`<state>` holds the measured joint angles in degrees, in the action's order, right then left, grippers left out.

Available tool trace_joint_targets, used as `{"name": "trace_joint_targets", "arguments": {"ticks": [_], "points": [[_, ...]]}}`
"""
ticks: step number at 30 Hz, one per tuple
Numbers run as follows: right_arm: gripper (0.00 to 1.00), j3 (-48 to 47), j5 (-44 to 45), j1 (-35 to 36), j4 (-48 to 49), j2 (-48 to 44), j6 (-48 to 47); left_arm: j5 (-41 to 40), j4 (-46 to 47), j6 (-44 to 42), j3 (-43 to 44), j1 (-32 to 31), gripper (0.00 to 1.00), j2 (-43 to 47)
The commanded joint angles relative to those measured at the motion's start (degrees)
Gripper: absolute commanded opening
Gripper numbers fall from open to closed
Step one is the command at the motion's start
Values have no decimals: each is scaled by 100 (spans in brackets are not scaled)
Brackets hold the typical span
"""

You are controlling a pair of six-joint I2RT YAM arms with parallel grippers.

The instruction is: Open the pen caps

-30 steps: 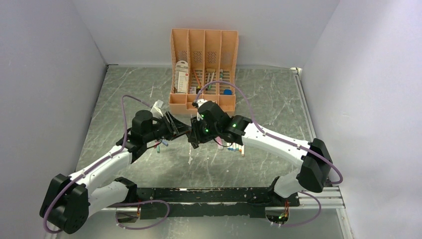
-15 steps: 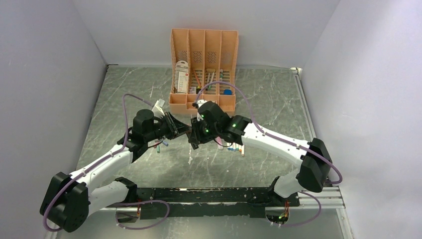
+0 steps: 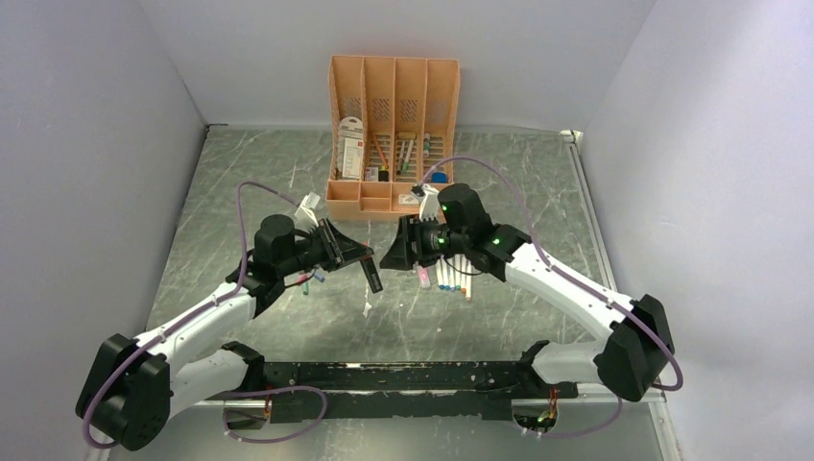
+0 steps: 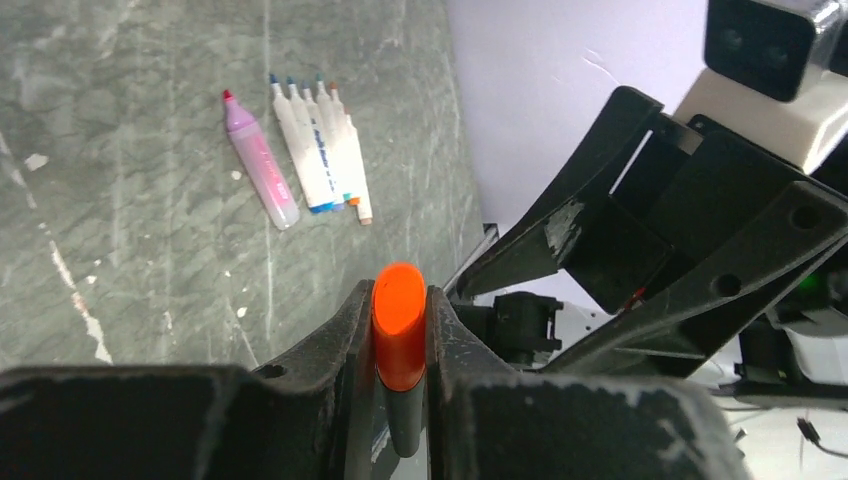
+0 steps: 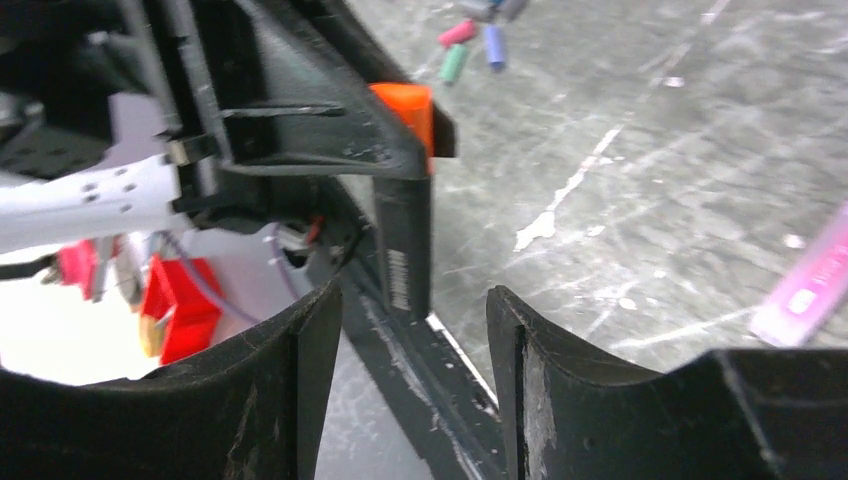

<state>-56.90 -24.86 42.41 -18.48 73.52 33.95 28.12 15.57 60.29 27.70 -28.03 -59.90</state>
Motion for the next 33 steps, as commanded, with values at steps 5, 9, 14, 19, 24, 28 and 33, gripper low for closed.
{"name": "trace_joint_targets", "arguments": {"ticks": [5, 9, 14, 19, 24, 28, 33], "points": [[55, 588, -1702, -285, 1467, -318, 788, 728, 1558, 253, -201, -75, 9, 94], [55, 676, -1810, -312, 1669, -239, 913, 812, 1951, 403, -281, -112, 9, 117], [55, 874, -2100, -324, 2356, -113, 1302, 806, 2478, 592, -411, -211, 9, 201], [51, 1024, -2423, -324, 3147, 149, 1798, 707, 3002, 737, -534, -340, 9, 291], [32, 1227, -2555, -327, 3778, 281, 2203, 683, 3494, 865, -602, -425, 9, 320], [14, 1367, -2635, -318, 4220, 299, 2499, 626, 3686, 896, -672, -462, 9, 372], [1, 1375, -2626, -321, 4178, 288, 2475, 586, 3812, 909, -717, -492, 9, 322]]}}
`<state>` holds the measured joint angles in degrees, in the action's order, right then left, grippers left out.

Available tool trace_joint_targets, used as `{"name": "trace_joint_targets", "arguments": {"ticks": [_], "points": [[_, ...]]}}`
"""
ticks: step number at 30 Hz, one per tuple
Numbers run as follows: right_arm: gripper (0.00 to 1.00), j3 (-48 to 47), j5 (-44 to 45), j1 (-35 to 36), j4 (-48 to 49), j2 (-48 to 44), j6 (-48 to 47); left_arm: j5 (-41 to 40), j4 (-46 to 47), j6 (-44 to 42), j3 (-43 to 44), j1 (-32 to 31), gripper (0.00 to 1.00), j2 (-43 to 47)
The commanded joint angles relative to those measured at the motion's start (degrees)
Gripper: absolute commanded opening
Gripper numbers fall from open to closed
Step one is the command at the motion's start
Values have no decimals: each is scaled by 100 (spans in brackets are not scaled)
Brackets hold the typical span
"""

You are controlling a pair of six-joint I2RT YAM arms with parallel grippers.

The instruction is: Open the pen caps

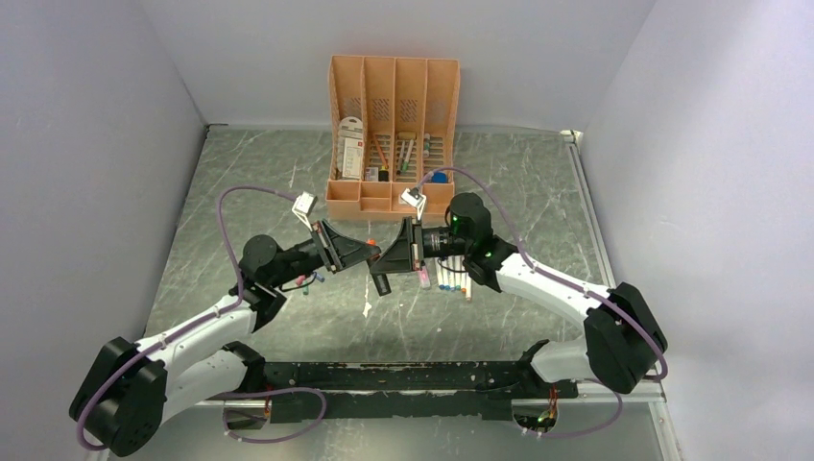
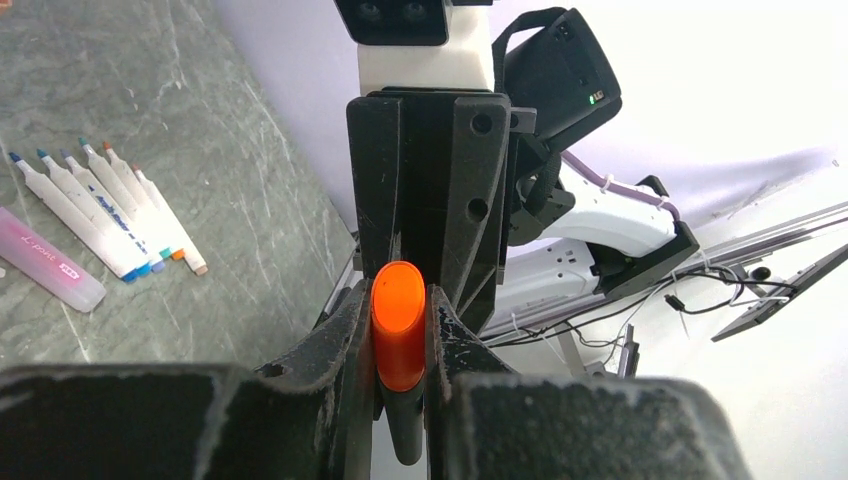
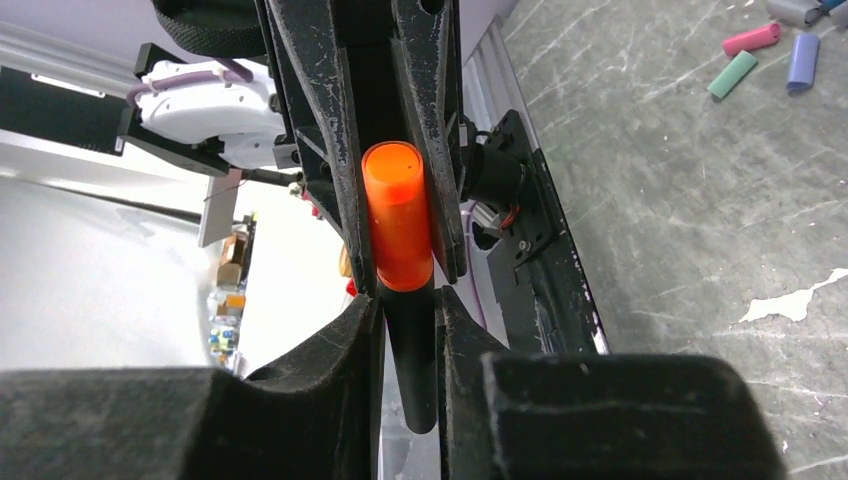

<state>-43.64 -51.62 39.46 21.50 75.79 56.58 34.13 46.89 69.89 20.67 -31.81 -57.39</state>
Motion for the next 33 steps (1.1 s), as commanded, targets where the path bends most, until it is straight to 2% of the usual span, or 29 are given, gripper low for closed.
{"name": "trace_joint_targets", "arguments": {"ticks": [1, 13, 20, 24, 33], "points": [[0, 59, 54, -26, 151, 59, 199, -24, 700, -50, -11, -113, 9, 68], [0, 308, 81, -25, 233, -9, 241, -143, 650, -221, 141, -114, 8, -3], [0, 494, 73, -26, 330, -88, 282, -526, 164, -475, 335, -115, 7, 188], [0, 733, 34, -27, 489, -200, 394, -677, 236, -529, 433, -114, 7, 90], [0, 1375, 11, 9, 480, -847, 602, -1064, -34, -1055, 1145, -18, 7, -362]]}}
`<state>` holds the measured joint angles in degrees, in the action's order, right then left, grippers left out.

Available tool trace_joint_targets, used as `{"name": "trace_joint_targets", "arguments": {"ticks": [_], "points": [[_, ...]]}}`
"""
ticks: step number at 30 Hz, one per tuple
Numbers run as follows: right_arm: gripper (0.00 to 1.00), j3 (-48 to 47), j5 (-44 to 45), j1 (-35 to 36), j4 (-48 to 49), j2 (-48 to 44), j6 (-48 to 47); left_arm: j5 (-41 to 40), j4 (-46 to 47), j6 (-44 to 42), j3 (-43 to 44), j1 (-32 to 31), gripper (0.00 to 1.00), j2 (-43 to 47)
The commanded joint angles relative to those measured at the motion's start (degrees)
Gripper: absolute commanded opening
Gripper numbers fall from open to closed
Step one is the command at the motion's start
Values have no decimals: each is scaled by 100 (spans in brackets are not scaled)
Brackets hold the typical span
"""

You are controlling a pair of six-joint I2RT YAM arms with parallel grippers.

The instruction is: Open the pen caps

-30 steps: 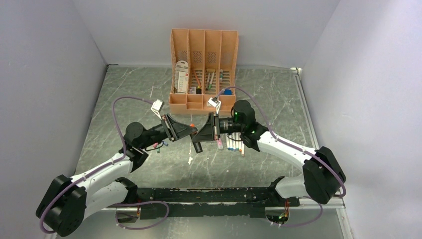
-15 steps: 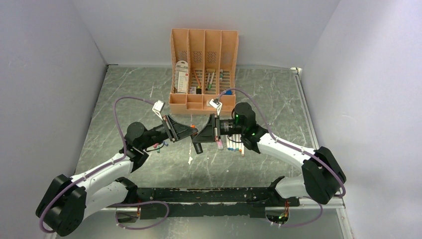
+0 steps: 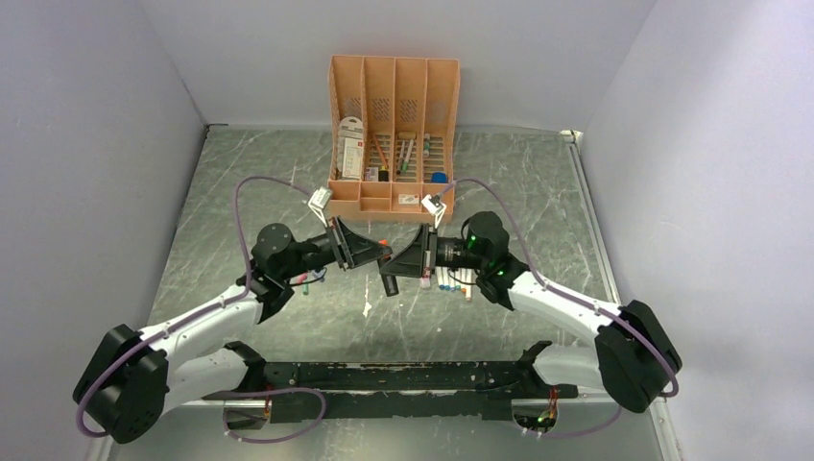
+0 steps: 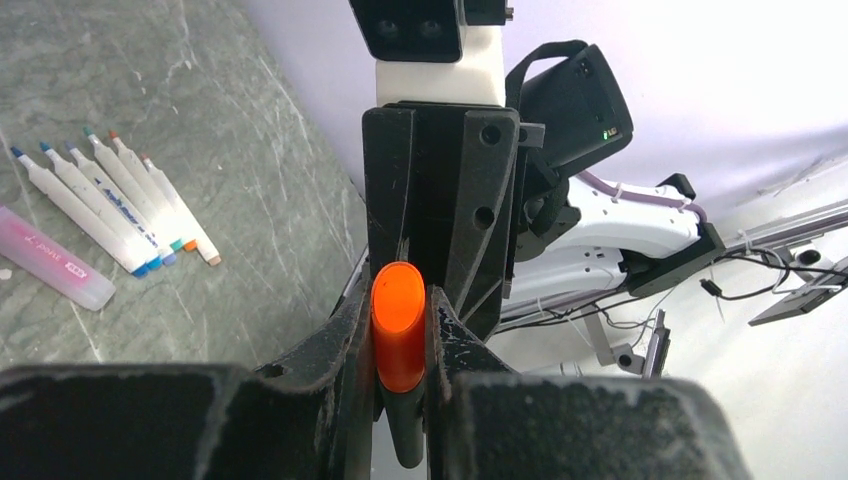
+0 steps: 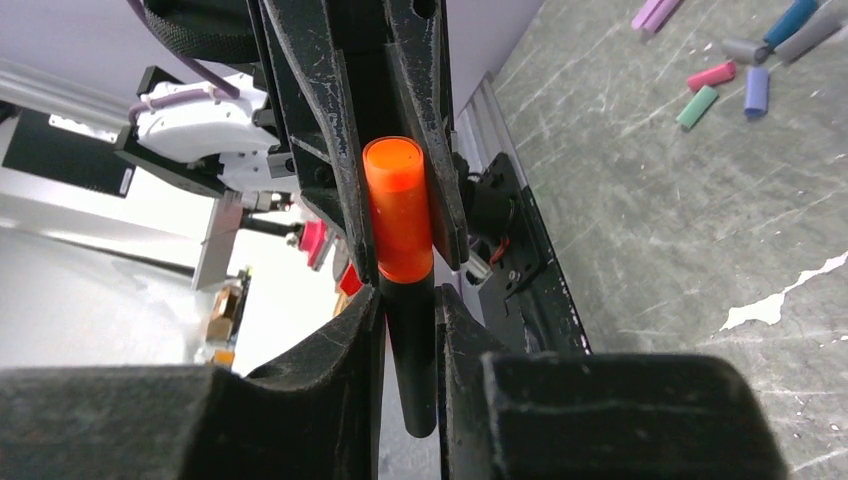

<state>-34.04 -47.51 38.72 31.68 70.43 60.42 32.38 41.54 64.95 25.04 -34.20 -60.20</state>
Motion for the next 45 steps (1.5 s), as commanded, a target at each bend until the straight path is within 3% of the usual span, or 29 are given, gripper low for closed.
{"name": "trace_joint_targets", "arguments": {"ticks": [1, 9, 12, 18, 27, 35, 41, 45], "points": [[0, 481, -392, 102, -593, -418, 220, -937, 435, -626, 827, 342, 7, -131], [0, 1145, -213, 315, -1107, -1597, 363, -681, 1226, 66, 1561, 2102, 7, -1043], [0, 1361, -81, 383, -1278, -2053, 481, -395, 1458, 231, 1912, 2447, 7, -1330], [0, 1469, 100, 408, -1546, -2436, 484, -77, 724, 65, 2160, 2523, 7, -1147], [0, 1184, -36, 405, -1307, -1792, 280, 940, -916, -300, 2119, 2519, 8, -220], [0, 727, -148, 400, -1289, -1331, 95, 1113, -2613, -895, 1932, 2515, 8, 718], [0, 369, -111, 400, -1501, -1121, -149, 1418, -2683, -661, 1568, 2514, 8, 1045], [35, 6, -152, 402, -1637, -823, -337, 1806, -2192, -225, 1210, 2514, 8, 1112]]}}
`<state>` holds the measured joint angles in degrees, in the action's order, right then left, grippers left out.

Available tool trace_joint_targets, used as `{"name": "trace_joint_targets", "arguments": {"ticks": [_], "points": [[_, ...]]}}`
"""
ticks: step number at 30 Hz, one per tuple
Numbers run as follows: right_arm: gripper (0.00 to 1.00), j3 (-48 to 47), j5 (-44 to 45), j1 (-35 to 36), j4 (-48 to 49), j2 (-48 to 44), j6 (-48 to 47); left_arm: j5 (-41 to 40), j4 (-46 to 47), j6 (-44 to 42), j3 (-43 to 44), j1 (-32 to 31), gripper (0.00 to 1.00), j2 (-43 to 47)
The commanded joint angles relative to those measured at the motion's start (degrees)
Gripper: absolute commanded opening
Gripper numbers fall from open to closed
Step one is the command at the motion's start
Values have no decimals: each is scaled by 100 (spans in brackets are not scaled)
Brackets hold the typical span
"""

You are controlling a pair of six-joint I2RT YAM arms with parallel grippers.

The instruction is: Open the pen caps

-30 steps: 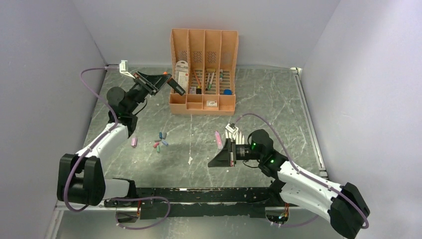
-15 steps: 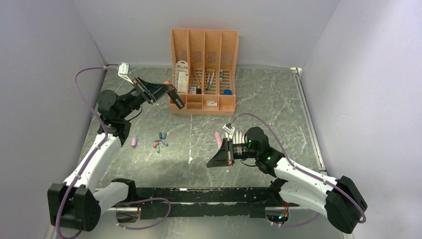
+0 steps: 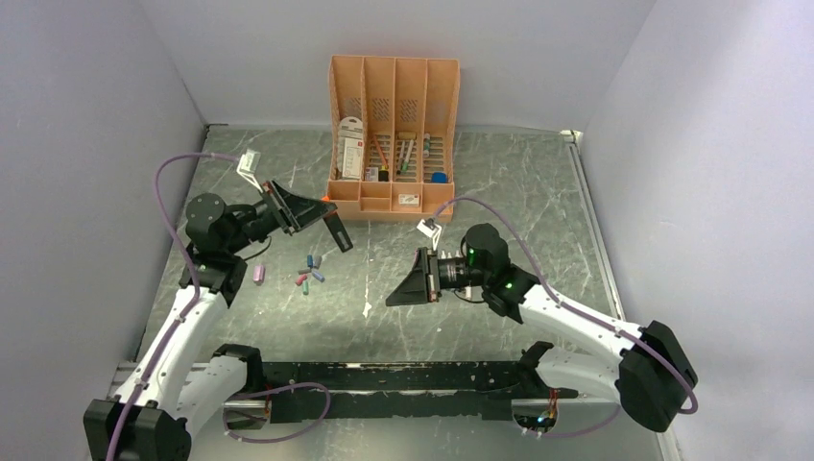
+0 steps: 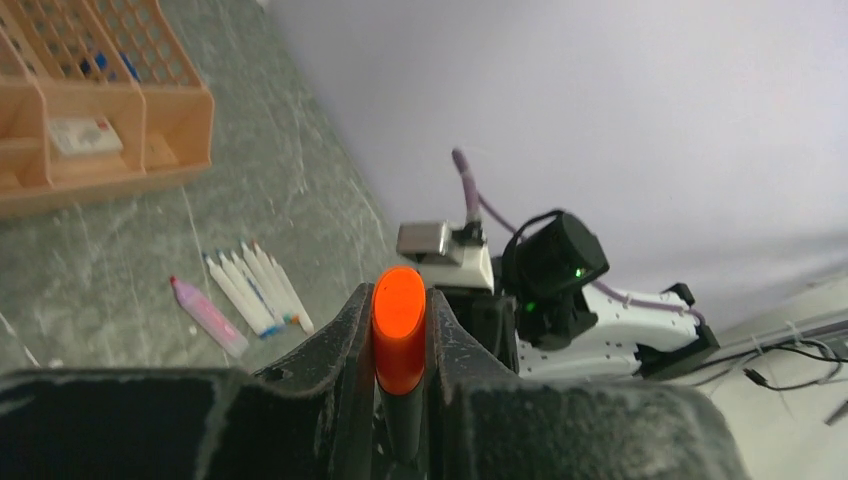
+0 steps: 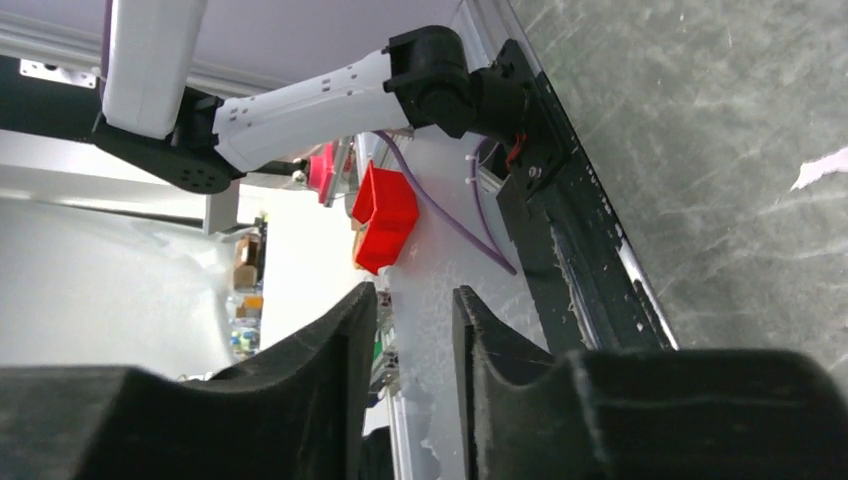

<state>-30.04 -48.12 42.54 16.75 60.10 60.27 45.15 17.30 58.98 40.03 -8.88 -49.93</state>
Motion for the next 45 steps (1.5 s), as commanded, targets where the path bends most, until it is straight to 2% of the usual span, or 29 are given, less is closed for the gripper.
{"name": "trace_joint_targets", "arguments": {"ticks": [1, 4, 10, 14, 16, 18, 24, 32, 45], "points": [[40, -486, -75, 12, -195, 269, -380, 567, 230, 388, -332, -17, 8, 116], [48, -735, -83, -19, -372, 459, -581, 684, 11, 312, -363, -25, 8, 186], [54, -874, -243, -202, -376, 744, -691, 710, -548, 9, -459, -25, 8, 403], [65, -842, -282, -451, -417, 718, -789, 796, -668, -48, -596, -26, 8, 365], [78, -767, -357, -591, -308, 727, -743, 825, -695, -68, -610, -26, 8, 320], [99, -736, -476, -749, -287, 799, -736, 838, -774, -159, -585, -26, 8, 254], [100, -675, -705, -1091, -177, 897, -726, 856, -569, -160, -601, -26, 8, 11], [100, -332, -974, -1554, 627, 1071, -239, 898, -335, -103, -585, -25, 8, -210], [100, 28, -1320, -2023, 1044, 1098, -110, 738, -51, -34, -593, -208, 9, -621]]}}
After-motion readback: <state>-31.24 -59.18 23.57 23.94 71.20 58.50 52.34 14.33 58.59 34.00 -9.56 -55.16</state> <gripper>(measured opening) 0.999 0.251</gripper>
